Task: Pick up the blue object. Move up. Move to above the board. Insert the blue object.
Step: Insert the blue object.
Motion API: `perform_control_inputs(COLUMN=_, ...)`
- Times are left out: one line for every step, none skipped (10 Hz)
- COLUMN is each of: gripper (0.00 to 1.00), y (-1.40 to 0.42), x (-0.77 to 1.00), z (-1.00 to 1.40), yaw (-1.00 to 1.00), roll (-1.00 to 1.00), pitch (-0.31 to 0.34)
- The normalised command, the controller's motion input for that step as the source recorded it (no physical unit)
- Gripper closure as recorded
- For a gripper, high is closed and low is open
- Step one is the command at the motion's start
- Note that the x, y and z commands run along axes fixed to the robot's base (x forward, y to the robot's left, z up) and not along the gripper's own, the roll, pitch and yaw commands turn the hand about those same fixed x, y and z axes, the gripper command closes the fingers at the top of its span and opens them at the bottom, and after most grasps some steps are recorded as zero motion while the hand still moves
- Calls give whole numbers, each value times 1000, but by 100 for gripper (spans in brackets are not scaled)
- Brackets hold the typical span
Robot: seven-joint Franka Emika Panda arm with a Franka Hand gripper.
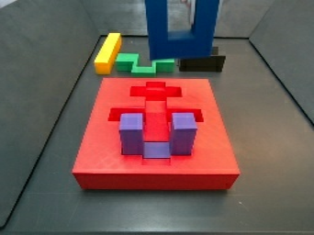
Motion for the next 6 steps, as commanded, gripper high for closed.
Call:
perform_control_inputs(gripper=100, y=97, x=-266, z=-414, yaw=-129, roll=-79, pitch=83)
perform_control_inputs(gripper=100, y=157, x=-366, z=-340, yaw=-314, roll=-176, pitch=114)
perform_control_inputs(gripper=100, y=117, x=-311, z=-334, yaw=-317, roll=-219, pitch=93)
perform_control_inputs(gripper=100, y=54, x=-260, z=-354, yaw=-251, roll=-229, pitch=51)
perform_control_inputs(gripper=100, y=0, x=-160, z=-394, yaw=-151, roll=-231, pitch=4)
perform_control_inputs(gripper=100, y=0, x=-17, z=-423, yaw=-57, roll=-209, pitch=0)
